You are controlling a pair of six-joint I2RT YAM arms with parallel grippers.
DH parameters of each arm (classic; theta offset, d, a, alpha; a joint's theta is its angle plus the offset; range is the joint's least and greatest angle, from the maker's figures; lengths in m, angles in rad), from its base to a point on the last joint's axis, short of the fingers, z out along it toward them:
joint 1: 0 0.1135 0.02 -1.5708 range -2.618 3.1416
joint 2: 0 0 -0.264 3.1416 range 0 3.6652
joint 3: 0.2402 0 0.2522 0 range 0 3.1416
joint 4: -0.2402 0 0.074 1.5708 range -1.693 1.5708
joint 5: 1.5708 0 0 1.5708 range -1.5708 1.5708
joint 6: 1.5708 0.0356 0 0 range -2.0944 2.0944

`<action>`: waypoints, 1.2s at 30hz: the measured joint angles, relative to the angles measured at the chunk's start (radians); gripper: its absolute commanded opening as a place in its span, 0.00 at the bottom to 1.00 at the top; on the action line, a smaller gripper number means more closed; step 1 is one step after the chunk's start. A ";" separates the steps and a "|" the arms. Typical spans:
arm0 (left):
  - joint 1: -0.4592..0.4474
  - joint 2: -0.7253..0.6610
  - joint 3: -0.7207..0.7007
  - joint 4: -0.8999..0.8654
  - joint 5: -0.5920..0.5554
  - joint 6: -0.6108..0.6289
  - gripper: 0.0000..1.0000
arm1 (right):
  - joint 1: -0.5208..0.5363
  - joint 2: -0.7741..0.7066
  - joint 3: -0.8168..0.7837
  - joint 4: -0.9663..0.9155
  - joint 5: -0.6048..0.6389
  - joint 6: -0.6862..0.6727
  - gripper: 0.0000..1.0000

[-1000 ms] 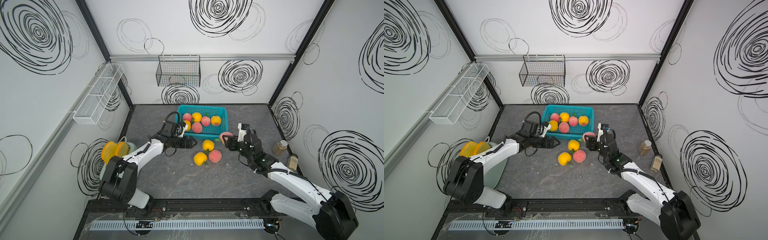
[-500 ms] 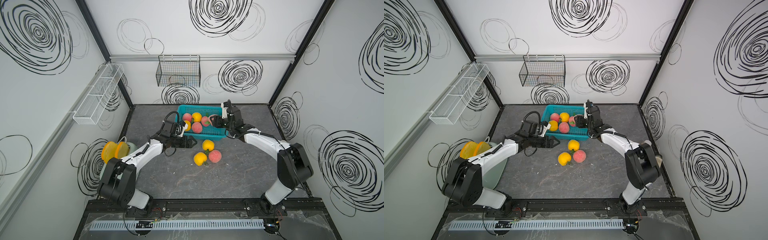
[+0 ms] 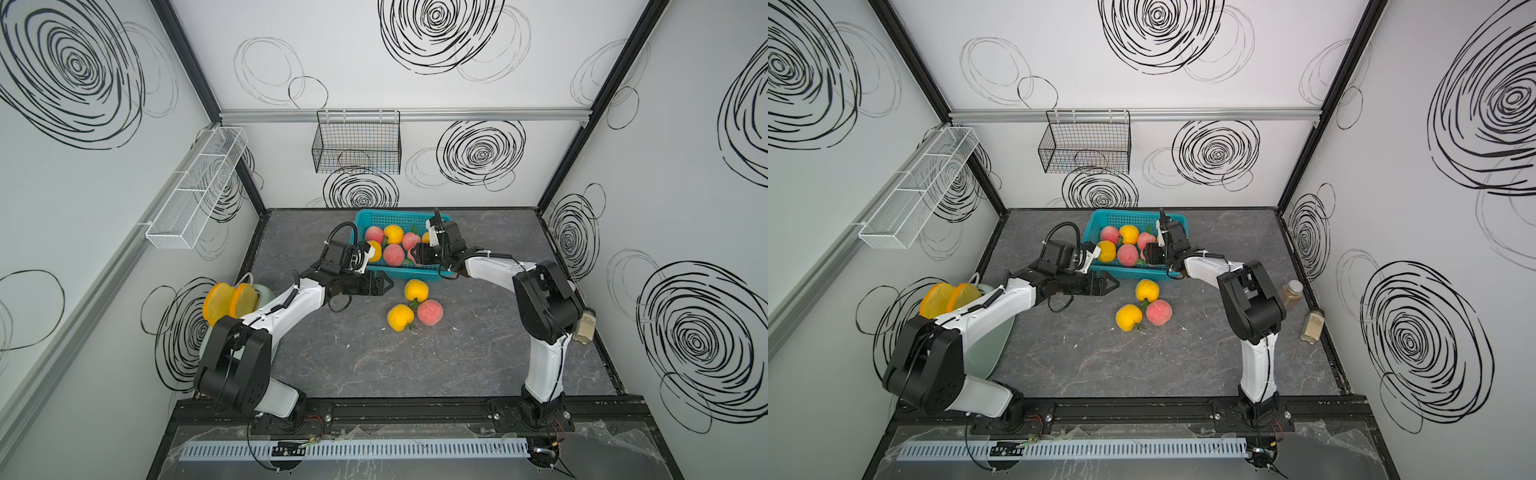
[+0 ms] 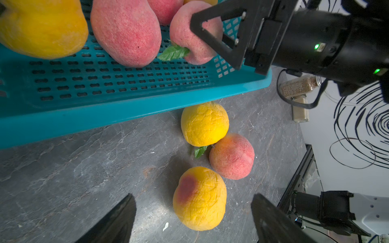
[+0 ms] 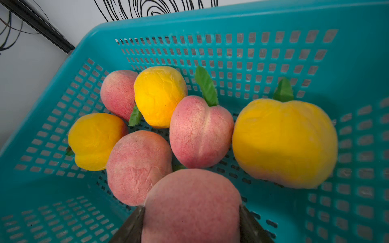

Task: Put the peaches into the basket
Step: Place the peach in the basket.

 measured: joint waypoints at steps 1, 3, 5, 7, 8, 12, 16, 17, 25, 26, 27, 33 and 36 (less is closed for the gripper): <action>0.000 0.000 0.000 0.000 0.000 0.000 0.90 | 0.000 0.008 0.008 0.000 -0.003 -0.002 0.42; 0.000 0.000 0.000 0.000 0.000 0.000 0.90 | 0.000 0.021 0.023 -0.001 -0.007 -0.003 0.44; 0.000 0.000 0.000 0.000 0.000 0.000 0.90 | 0.003 0.032 0.037 -0.002 -0.010 -0.004 0.49; 0.000 0.000 0.000 0.000 0.000 0.000 0.90 | 0.005 0.041 0.051 -0.003 -0.011 -0.005 0.56; 0.000 0.000 0.000 0.000 0.000 0.000 0.90 | 0.006 0.045 0.056 -0.003 -0.011 -0.006 0.59; 0.000 0.000 0.000 0.000 0.000 0.000 0.90 | 0.010 0.059 0.067 -0.009 -0.011 -0.006 0.65; 0.000 0.000 0.000 0.000 0.000 0.000 0.90 | 0.014 0.060 0.067 -0.024 -0.009 -0.011 0.70; 0.000 0.000 0.000 0.000 0.000 0.000 0.90 | 0.016 0.060 0.067 -0.026 -0.007 -0.012 0.71; 0.000 0.000 0.000 0.000 0.000 0.000 0.89 | 0.027 0.060 0.067 -0.040 0.011 -0.030 0.81; 0.000 0.000 0.000 0.000 0.000 0.000 0.89 | 0.029 0.060 0.067 -0.041 0.014 -0.031 0.82; 0.000 0.000 0.000 0.000 0.000 0.000 0.89 | 0.030 0.060 0.067 -0.041 0.016 -0.031 0.83; 0.000 -0.006 0.000 0.000 0.000 0.000 0.89 | 0.034 0.053 0.067 -0.043 0.023 -0.035 0.84; 0.000 -0.011 0.000 0.000 0.000 0.000 0.89 | 0.034 0.040 0.067 -0.044 0.025 -0.036 0.84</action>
